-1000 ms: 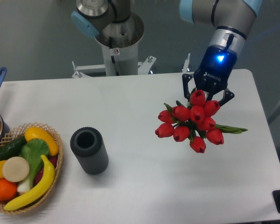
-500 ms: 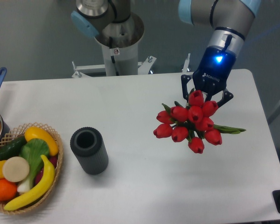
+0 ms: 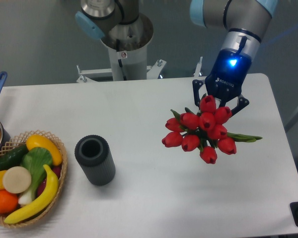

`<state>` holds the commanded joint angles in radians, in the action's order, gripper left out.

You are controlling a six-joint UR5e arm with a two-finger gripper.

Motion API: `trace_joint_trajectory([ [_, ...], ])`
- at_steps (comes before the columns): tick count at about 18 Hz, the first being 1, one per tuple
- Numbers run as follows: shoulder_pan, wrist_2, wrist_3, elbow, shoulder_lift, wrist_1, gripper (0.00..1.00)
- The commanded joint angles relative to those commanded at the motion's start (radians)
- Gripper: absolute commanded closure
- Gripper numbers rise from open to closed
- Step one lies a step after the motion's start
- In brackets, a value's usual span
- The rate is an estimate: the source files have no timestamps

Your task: Insert the flowers into the vase

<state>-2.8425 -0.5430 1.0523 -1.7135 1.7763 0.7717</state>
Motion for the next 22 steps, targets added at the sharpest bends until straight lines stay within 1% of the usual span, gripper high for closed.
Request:
trace_joint_trajectory([
  [3, 0.057, 0.003, 0.0, 0.034, 0.011, -0.014, 0.69],
  [5, 0.087, 0.047, 0.0, 0.052, 0.02, -0.032, 0.69],
  [6, 0.094, 0.086, 0.0, 0.049, 0.02, -0.043, 0.69],
  [9, 0.098, 0.233, 0.002, 0.032, 0.017, -0.046, 0.69],
  [12, 0.141, 0.323, 0.005, 0.011, 0.009, -0.046, 0.69],
  [16, 0.176, 0.461, 0.008, -0.012, 0.002, -0.046, 0.69],
  [18, 0.215, 0.466, 0.009, -0.04, -0.021, -0.046, 0.69],
  [20, 0.236, 0.466, 0.023, -0.075, -0.043, -0.048, 0.7],
  [22, 0.274, 0.468, 0.041, -0.064, -0.038, -0.048, 0.7],
])
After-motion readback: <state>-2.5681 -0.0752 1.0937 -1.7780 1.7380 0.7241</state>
